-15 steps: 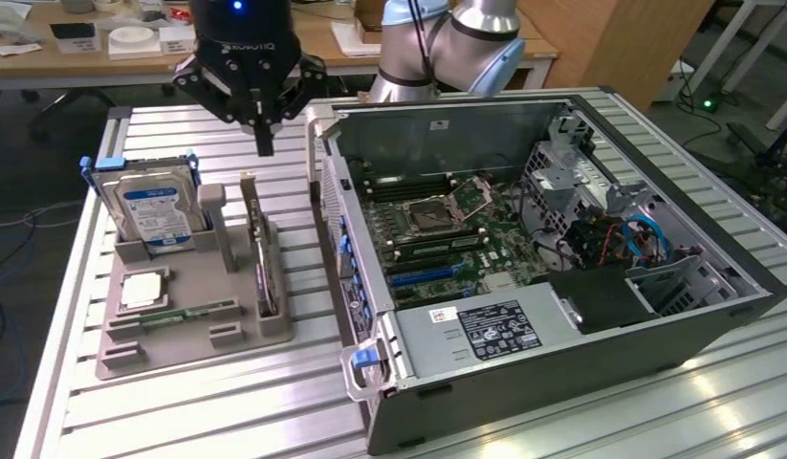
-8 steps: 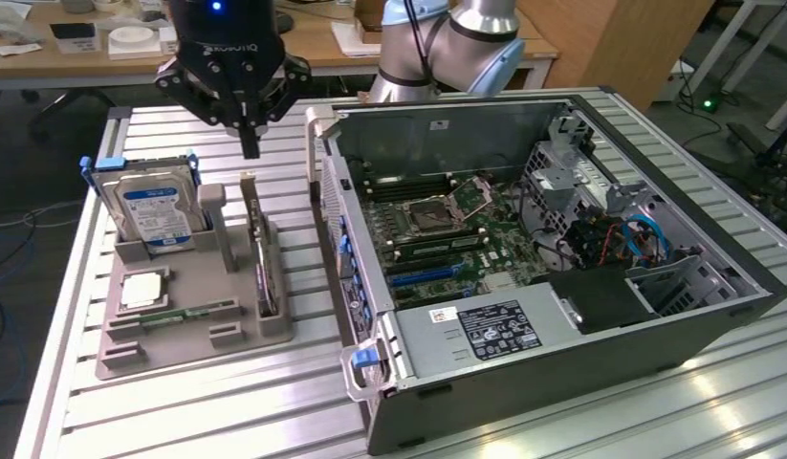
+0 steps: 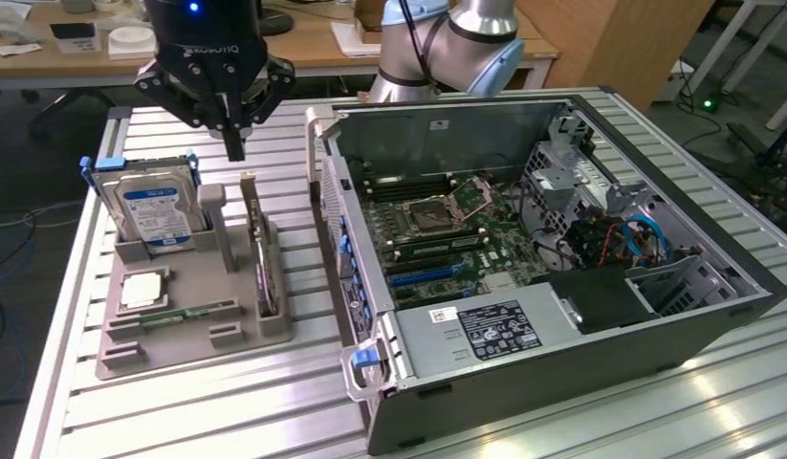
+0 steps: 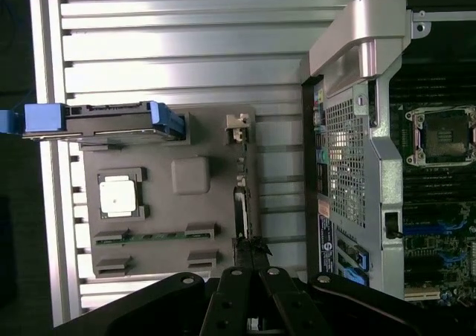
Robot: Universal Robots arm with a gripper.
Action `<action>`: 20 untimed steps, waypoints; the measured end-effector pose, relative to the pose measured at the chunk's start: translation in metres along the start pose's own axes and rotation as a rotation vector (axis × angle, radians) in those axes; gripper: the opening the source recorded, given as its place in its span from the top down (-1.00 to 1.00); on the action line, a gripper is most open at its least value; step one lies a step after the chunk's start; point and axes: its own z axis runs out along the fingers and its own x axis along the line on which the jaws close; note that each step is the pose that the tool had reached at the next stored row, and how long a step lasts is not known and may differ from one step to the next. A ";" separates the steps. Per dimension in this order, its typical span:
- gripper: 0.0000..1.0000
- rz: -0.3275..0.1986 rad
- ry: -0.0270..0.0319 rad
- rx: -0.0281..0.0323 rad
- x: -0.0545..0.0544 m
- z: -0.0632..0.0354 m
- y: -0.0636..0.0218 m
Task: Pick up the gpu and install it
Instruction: 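Reach for the gpu, then pick up the gpu and move the gpu toward the slot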
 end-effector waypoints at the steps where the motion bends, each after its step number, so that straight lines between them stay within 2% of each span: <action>1: 0.80 0.000 0.0000 0.0000 0.000 0.0000 0.0000; 13: 0.80 0.000 -0.0001 0.0000 0.000 0.0000 0.0000; 14: 0.77 0.000 -0.0001 0.0000 0.000 0.0000 0.0000; 15: 0.66 0.000 0.0000 0.0000 0.000 0.0000 0.0000; 17: 0.66 0.000 0.0000 0.0000 0.000 0.0000 0.0000; 19: 0.41 0.000 0.0000 0.0000 0.000 0.0000 0.0000; 20: 0.41 0.000 0.0000 0.0000 0.000 0.0000 0.0000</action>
